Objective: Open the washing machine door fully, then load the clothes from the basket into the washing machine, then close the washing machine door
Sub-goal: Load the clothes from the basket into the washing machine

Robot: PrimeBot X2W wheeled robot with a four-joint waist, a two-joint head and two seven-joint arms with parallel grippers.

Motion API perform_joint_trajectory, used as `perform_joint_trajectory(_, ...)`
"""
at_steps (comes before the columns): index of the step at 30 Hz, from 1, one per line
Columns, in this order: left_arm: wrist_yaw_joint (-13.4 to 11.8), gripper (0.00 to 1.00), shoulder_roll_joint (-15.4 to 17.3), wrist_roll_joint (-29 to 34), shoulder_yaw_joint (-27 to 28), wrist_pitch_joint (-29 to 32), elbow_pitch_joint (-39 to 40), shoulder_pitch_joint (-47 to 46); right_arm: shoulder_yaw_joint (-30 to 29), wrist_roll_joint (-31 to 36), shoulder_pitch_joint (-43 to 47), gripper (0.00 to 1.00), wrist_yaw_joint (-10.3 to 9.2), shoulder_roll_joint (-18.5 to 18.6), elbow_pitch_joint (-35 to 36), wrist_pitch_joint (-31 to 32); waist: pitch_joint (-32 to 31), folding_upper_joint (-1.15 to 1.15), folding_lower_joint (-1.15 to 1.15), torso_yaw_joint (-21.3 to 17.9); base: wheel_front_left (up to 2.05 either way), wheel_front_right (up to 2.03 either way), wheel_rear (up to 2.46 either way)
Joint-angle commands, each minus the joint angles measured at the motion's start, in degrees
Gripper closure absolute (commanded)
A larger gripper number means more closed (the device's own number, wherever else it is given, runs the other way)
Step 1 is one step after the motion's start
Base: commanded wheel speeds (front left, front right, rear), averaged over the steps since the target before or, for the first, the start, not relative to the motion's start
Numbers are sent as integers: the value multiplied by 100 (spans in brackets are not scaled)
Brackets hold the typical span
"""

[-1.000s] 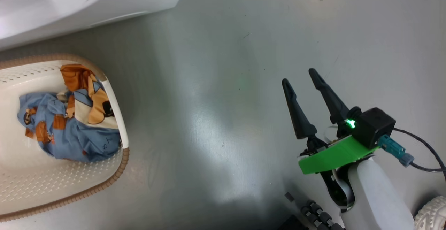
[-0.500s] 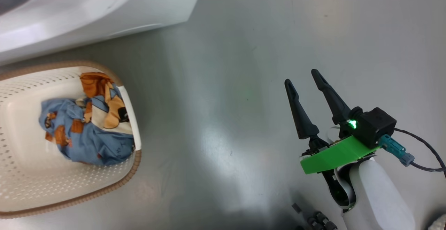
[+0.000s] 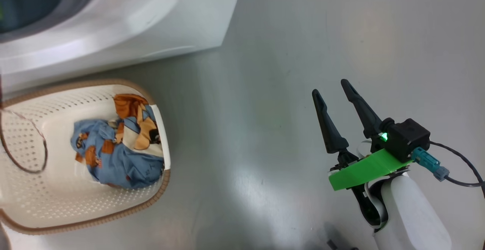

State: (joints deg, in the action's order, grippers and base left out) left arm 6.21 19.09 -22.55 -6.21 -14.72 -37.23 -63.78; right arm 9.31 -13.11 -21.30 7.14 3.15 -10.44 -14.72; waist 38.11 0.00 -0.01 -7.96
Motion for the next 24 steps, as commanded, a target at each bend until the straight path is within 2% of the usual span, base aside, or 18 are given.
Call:
perform_joint_trajectory(1,-53,0,267,82,139,-28,193,142,132,56,147,0,35,-27,87,-28,-151,0,1,62,0,0,0)
perform_joint_trajectory(15,-249,0,-59,354,608,-28,1459,1832,117,110,253,0,35,-27,-52,-28,-738,0,1,221,0,0,0)
perform_joint_trajectory(24,-330,0,-477,534,984,-28,2303,3161,-107,168,441,0,35,-27,-125,-28,-1262,0,1,349,0,0,0)
